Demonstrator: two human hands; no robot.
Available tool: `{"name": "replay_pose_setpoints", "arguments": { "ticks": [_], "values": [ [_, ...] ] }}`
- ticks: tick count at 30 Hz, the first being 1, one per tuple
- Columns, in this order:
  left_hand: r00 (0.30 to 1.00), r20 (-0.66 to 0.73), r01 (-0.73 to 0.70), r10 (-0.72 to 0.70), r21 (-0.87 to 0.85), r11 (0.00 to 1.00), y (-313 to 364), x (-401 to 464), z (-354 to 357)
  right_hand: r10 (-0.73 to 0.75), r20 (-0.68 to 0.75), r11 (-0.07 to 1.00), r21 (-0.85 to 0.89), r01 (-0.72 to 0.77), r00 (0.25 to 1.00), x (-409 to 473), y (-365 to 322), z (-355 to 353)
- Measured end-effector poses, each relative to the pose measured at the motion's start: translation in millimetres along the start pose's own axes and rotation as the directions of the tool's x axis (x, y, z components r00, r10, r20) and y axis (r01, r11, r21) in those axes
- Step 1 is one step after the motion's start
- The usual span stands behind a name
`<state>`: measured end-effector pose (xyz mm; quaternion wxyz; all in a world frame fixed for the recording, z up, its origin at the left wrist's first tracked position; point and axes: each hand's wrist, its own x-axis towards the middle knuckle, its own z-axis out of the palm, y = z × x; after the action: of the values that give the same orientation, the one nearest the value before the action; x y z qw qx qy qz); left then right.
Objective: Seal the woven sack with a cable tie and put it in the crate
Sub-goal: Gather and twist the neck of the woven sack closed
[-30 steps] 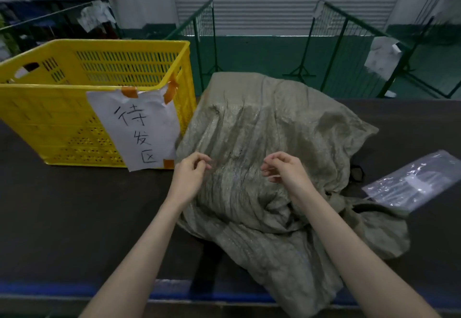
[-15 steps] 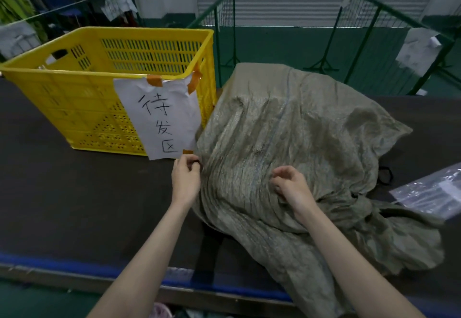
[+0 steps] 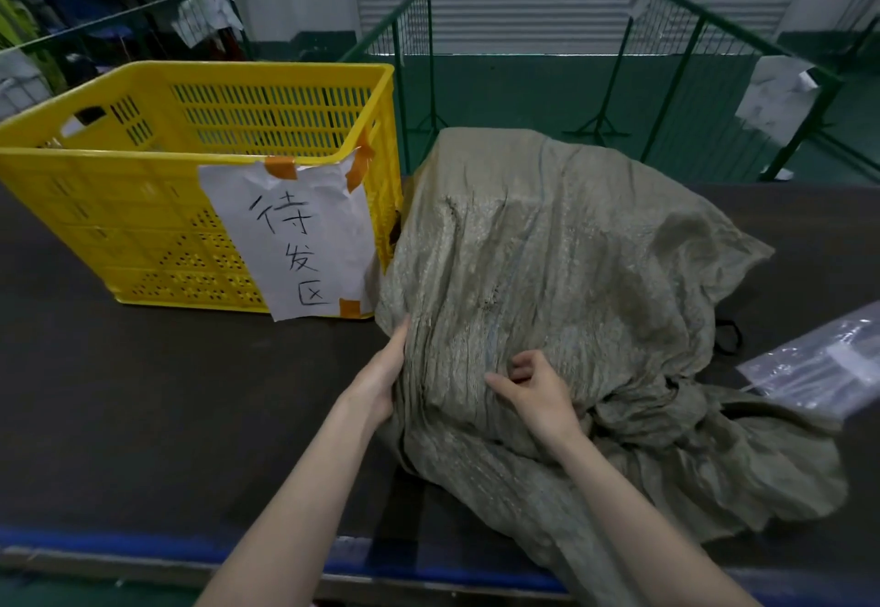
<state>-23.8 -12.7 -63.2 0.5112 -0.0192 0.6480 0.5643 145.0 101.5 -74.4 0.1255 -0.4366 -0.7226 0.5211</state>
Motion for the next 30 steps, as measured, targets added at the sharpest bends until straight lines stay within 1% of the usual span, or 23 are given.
{"name": "replay_pose_setpoints", "arguments": {
  "ticks": [2,5,9,12,17,19,21,25,26,29,30],
  "values": [
    [0.995,0.102,-0.005,0.007,-0.018,1.0,1.9,-3.9,4.5,-0.032,-0.006,0.995,-0.091,0.032,0.999,0.1,3.4,3.2],
    [0.984,0.174,-0.033,0.028,0.021,0.999,4.0,-5.6,7.4,-0.096,-0.015,0.981,-0.17,0.092,0.995,2.6,6.5,5.1],
    [0.975,0.219,-0.054,0.036,0.077,0.996,2.3,-7.9,7.6,-0.107,-0.012,0.99,-0.096,0.106,0.994,4.9,8.4,-0.1],
    [0.988,0.147,-0.073,0.052,0.14,0.988,-1.3,-8.0,8.6,-0.084,-0.021,0.996,-0.013,0.084,0.996,2.1,11.4,-2.3],
    [0.992,-0.016,-0.126,0.127,0.045,0.991,-8.4,-8.3,14.6,-0.065,-0.027,0.992,0.103,0.067,0.998,-5.9,19.9,-5.6],
    [0.989,-0.044,-0.144,0.144,-0.002,0.99,-8.9,-7.2,15.1,-0.065,-0.027,0.985,0.156,0.068,0.998,-9.4,22.4,-8.3],
    [0.988,-0.055,-0.148,0.147,-0.014,0.989,-7.4,-9.3,17.5,-0.07,-0.027,0.978,0.194,0.074,0.997,-13.1,24.6,-10.5],
    [0.991,-0.02,-0.13,0.131,0.013,0.991,-4.2,-15.1,31.9,-0.105,-0.049,0.963,0.244,0.114,0.993,-20.5,26.6,-11.2],
    [0.993,-0.002,-0.114,0.114,0.012,0.993,-3.5,-16.3,35.8,-0.115,-0.051,0.958,0.258,0.124,0.992,-21.9,26.8,-11.3],
    [0.999,0.036,0.004,-0.004,-0.014,1.0,-0.9,-15.1,40.4,-0.153,-0.054,0.945,0.284,0.162,0.987,-26.9,26.2,-12.4],
    [0.998,0.06,0.026,-0.024,-0.03,0.999,0.2,-14.2,41.1,-0.165,-0.059,0.941,0.29,0.175,0.985,-27.8,26.0,-12.6]
  ]
}}
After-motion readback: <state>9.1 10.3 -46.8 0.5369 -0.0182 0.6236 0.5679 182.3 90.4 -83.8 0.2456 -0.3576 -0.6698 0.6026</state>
